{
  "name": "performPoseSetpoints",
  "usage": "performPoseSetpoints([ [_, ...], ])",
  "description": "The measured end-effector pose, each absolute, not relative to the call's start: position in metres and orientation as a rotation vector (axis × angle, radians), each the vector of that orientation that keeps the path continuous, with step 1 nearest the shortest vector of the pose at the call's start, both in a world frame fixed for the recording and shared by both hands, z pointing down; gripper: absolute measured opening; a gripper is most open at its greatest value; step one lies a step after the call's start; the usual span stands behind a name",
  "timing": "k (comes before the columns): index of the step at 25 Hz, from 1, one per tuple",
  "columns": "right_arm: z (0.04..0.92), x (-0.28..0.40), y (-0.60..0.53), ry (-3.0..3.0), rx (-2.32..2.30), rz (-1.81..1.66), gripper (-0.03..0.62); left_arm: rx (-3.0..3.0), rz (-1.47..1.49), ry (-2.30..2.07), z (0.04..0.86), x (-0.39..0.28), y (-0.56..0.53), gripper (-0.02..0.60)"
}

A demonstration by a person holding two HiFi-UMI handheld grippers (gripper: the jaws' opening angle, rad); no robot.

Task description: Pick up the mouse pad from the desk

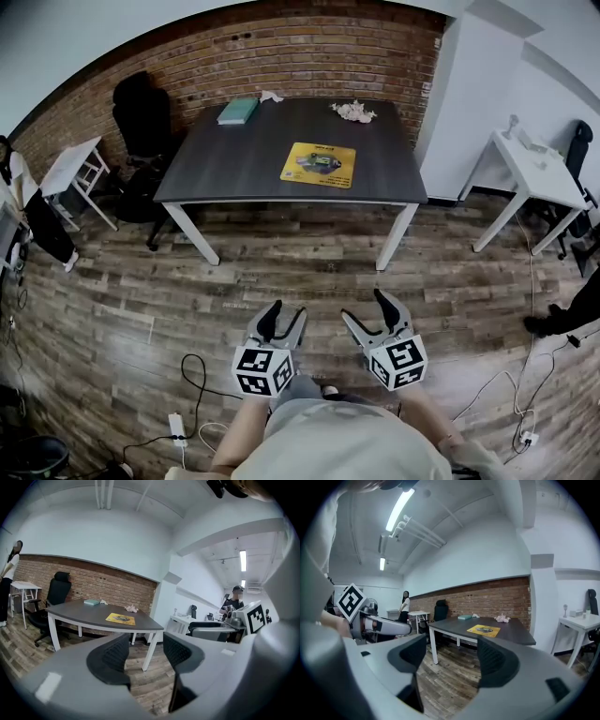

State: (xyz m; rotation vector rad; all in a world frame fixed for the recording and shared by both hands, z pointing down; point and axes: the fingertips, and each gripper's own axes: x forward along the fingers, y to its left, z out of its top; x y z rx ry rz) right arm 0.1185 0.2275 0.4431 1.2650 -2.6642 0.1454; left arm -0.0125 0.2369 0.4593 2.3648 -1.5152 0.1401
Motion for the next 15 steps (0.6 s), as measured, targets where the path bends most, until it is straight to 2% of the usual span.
performPoseSetpoints([
  [8,0.447,0.125,0.212,-2.673,1.26,0.191,0.369,2.381,0.124,-1.535,0.452,-0.008,0.217,0.328],
  [15,0.452,0.117,0.19,-2.679,1.242,0.224,0.373,2.37,0.102,-1.523,0.451,-0.011,0.198,0.344],
])
